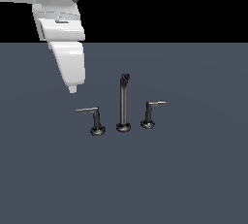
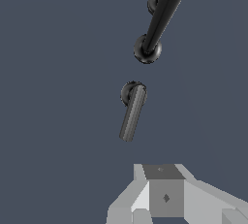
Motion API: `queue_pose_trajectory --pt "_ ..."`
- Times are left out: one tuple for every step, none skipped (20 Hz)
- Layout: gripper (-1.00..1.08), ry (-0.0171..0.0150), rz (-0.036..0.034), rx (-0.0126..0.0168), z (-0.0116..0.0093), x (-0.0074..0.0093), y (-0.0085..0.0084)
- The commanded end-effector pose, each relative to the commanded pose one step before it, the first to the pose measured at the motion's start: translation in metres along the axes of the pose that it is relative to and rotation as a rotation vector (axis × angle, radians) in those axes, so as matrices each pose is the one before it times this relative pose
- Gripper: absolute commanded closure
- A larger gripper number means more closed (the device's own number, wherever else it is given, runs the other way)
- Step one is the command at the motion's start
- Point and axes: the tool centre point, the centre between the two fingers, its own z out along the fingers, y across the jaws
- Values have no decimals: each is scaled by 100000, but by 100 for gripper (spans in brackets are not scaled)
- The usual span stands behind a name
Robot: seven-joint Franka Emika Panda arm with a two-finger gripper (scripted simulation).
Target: Turn on the faucet by rotating a designated handle.
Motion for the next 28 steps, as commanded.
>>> queue_pose_trajectory --pt "108 29 3899 -10 1102 279 -757" --pt "108 20 1543 -37 438 118 -297" --pt "108 25 1563 -41 444 121 -301" --pt "108 31 1587 -45 451 125 -305" --pt "108 36 1617 -49 459 128 -311" --pt "108 39 1612 -51 457 130 -310" --pt "108 40 1566 -50 443 126 -302" --pt "108 41 1521 -50 429 124 -293" --pt "108 42 1472 -49 414 121 -284" --pt "108 42 1415 -48 398 117 -274" --pt "108 41 1366 -46 382 114 -264" --pt "108 36 1313 -42 365 109 -256" --pt "108 31 1259 -39 346 106 -246" --pt "108 26 1197 -35 328 100 -236" --pt "108 23 1134 -33 308 95 -224" --pt "108 20 1058 -30 287 89 -209" --pt "108 18 976 -27 263 83 -193" --pt "108 13 887 -24 237 75 -176" --pt "108 8 790 -20 210 66 -158" --pt "108 1 694 -16 181 58 -140" --pt "108 -7 598 -11 152 51 -122" --pt "108 -16 493 -7 121 40 -103" --pt "108 -24 390 -3 91 32 -84" --pt "108 -29 283 1 60 23 -63" --pt "108 -25 167 2 32 14 -38" --pt "108 -13 68 2 9 14 -13" --pt "108 0 0 0 0 0 0" --pt "108 0 0 0 0 0 0"
